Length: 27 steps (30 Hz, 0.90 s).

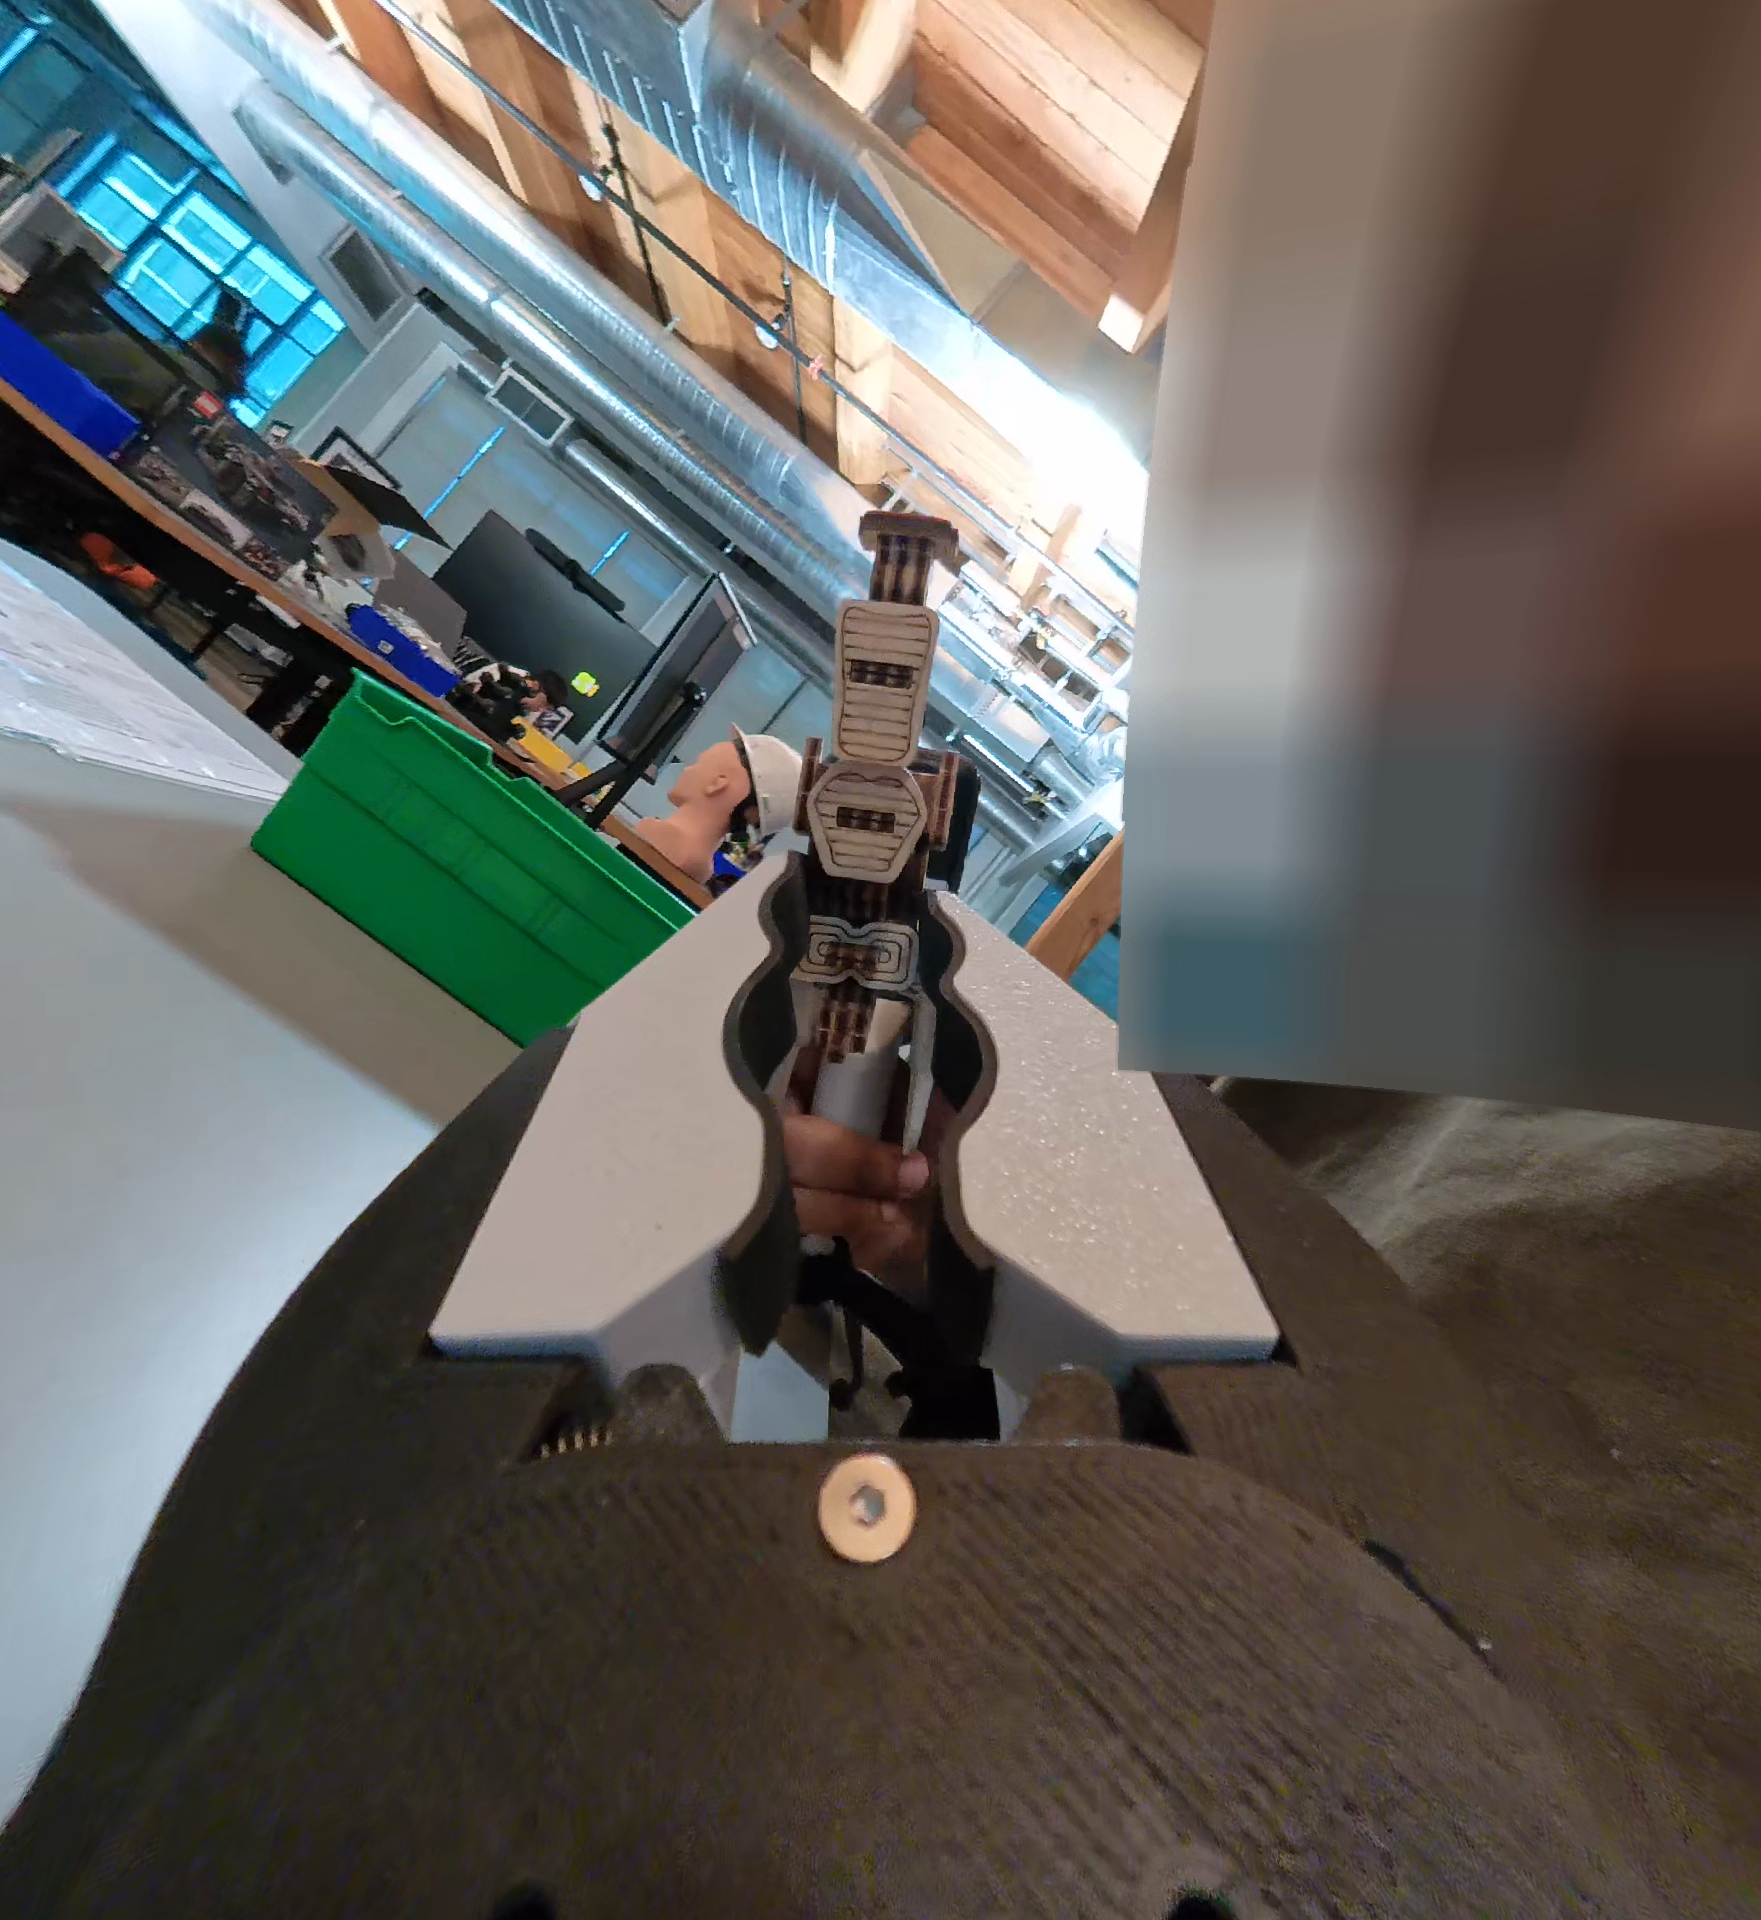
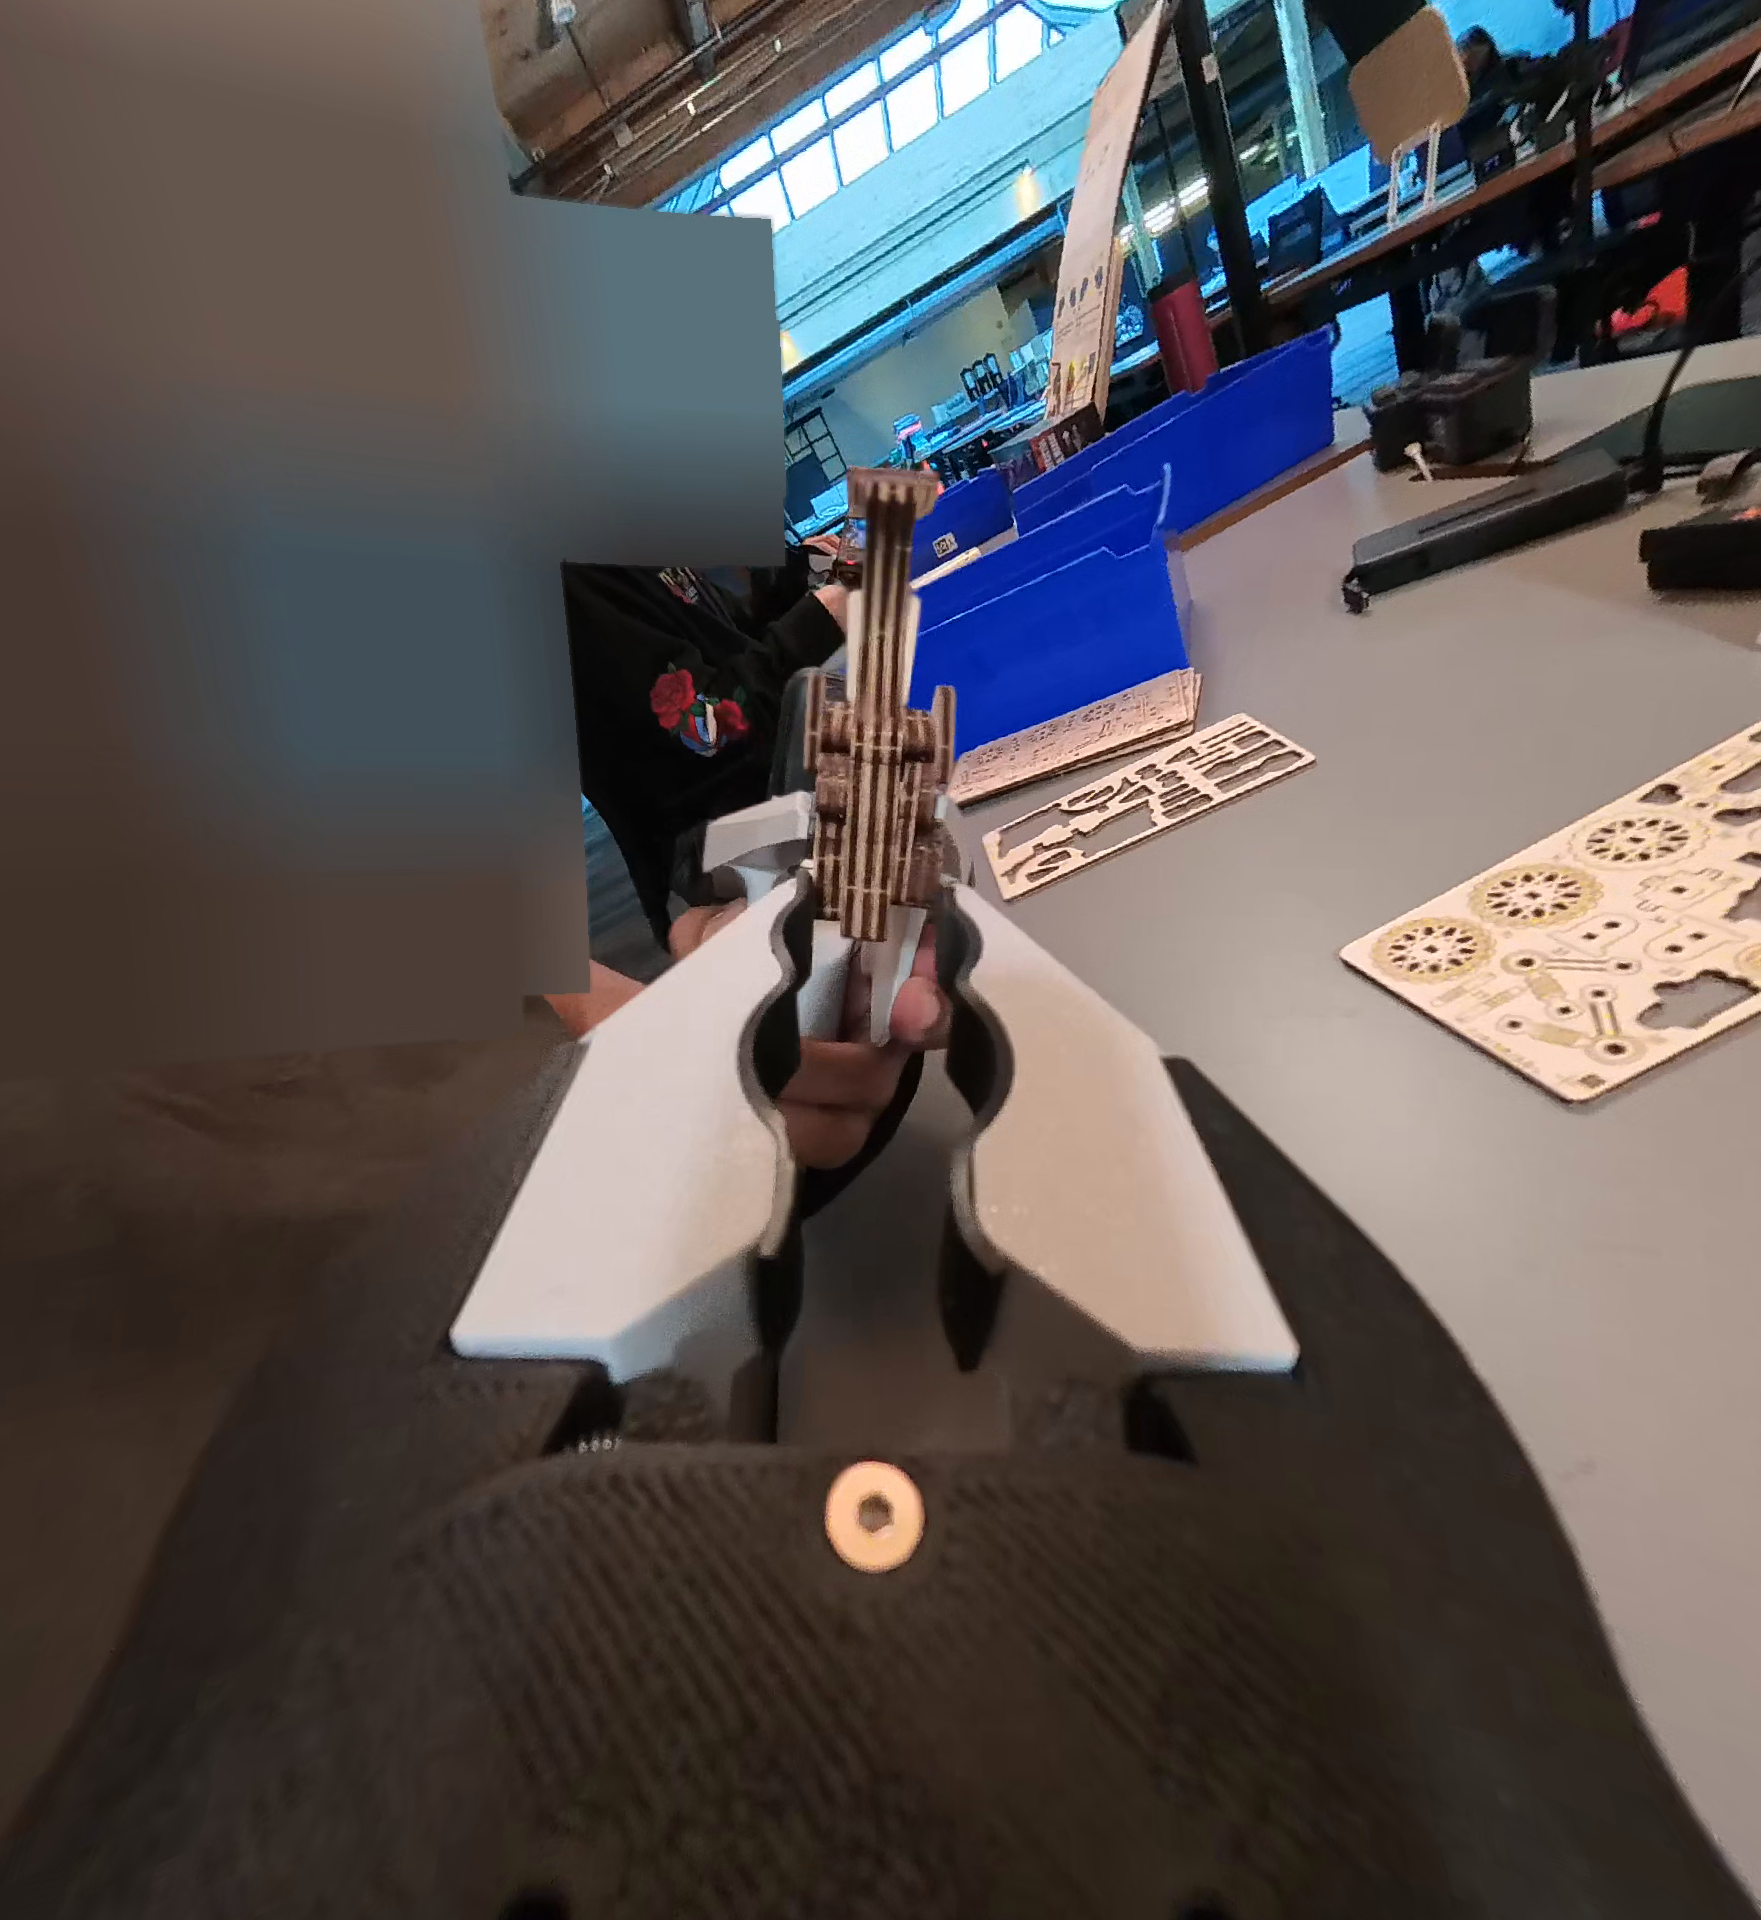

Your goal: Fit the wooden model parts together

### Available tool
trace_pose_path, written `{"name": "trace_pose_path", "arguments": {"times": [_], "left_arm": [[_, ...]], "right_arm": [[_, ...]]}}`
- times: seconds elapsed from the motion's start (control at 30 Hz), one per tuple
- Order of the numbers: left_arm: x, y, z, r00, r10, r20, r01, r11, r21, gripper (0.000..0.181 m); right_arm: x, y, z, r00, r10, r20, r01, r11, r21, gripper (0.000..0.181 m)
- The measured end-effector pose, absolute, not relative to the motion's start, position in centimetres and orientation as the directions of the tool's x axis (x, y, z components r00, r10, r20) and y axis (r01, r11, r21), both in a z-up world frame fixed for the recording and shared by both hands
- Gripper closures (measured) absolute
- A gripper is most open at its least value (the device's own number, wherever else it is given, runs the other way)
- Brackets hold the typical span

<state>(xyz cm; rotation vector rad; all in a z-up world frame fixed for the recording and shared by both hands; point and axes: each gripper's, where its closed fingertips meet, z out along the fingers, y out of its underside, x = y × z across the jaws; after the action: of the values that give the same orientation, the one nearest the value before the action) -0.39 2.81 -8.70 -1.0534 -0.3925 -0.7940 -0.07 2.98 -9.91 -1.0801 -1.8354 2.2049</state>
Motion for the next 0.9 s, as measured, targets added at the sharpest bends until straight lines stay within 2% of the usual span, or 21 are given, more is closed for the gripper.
{"name": "trace_pose_path", "arguments": {"times": [0.4, 0.67, 0.77, 0.9], "left_arm": [[-0.8, 2.8, -8.6, 0.638, -0.428, 0.640, 0.762, 0.228, -0.606, 0.154], [-0.2, 3.7, -9.9, 0.803, -0.312, 0.507, 0.566, 0.136, -0.813, 0.143], [-0.5, 3.8, -10.6, 0.883, -0.238, 0.404, 0.437, 0.109, -0.893, 0.140], [-0.4, 3.9, -11.0, 0.926, -0.194, 0.325, 0.346, 0.088, -0.934, 0.138]], "right_arm": [[0.1, 4.0, -8.9, -0.771, 0.585, -0.252, 0.183, -0.176, -0.967, 0.160], [0.4, 4.3, -8.6, -0.758, 0.649, -0.057, 0.041, -0.039, -0.998, 0.159], [0.4, 4.4, -8.8, -0.726, 0.681, 0.091, -0.041, 0.088, -0.995, 0.159], [0.5, 4.0, -9.7, -0.670, 0.678, 0.303, -0.140, 0.285, -0.948, 0.159]]}}
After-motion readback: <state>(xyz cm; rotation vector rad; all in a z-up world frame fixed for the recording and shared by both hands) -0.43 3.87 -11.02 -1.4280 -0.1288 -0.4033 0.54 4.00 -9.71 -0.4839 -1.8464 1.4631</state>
